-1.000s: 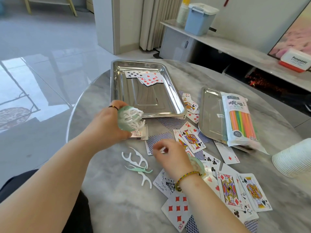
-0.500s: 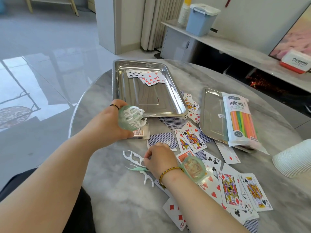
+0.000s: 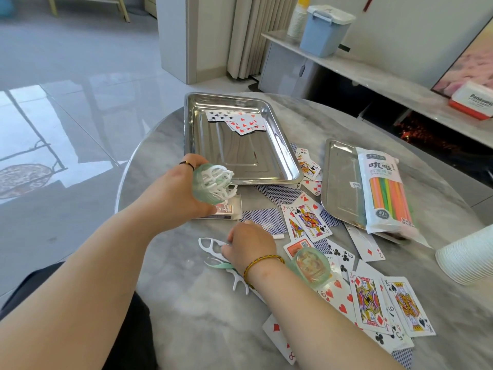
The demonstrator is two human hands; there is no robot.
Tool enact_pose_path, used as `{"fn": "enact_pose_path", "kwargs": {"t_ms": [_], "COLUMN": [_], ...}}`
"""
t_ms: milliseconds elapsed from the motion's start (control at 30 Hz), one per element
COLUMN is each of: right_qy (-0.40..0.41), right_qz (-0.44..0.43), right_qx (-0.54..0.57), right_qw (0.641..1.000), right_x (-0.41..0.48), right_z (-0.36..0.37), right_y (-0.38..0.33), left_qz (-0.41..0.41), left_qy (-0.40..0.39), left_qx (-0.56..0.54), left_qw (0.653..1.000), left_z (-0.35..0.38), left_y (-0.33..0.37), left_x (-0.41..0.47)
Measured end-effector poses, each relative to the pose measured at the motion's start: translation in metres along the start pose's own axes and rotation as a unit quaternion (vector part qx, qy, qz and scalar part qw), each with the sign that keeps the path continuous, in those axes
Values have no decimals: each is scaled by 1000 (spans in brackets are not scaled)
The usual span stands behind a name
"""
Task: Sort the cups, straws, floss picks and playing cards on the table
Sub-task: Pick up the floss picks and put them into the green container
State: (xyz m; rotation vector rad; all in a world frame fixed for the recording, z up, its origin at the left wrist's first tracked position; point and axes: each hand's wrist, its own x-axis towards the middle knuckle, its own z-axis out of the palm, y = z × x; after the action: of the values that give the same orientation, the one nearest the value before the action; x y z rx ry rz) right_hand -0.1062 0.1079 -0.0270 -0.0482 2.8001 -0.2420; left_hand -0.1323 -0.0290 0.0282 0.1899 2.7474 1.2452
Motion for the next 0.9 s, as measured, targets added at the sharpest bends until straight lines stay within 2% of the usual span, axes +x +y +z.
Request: {"fn": "enact_pose_path", "kwargs": {"t_ms": [100,200,400,533,633,733,800,900], "right_qy": [4,-23,-16,25,78,157,180,168], "right_qz": [-36,-36,-17,0,1,-35,-71,-114], "right_qx": [-86,-103,-23,134,293,446,497,491], "right_qw": [996,994,999,991,953,881,846,847], "right_x": [3,6,1,-3,-4,-13,-19,-24], "right_z": [-5,-12,-11,-14,-20,-39,-55,-74], "right_y": [-8,-8,0,11,25,34,33,26], "left_qz": [-1,3,9,14,14,19,25,38], "left_qy": [7,9,6,-10,-14,-14,-25,-43], "left_qx": [-8,-8,-7,-7,-11,-9,-2,0], "left_qw": [1000,1000,1000,1000,1000,1000,999,998], "left_z": [-1,-2,-4,-1,-1,-1,1,4], "left_y": [0,-1,-2,-1,-2,0,2,6], "left_x": [1,1,0,1,-1,-1,-1,-3]}}
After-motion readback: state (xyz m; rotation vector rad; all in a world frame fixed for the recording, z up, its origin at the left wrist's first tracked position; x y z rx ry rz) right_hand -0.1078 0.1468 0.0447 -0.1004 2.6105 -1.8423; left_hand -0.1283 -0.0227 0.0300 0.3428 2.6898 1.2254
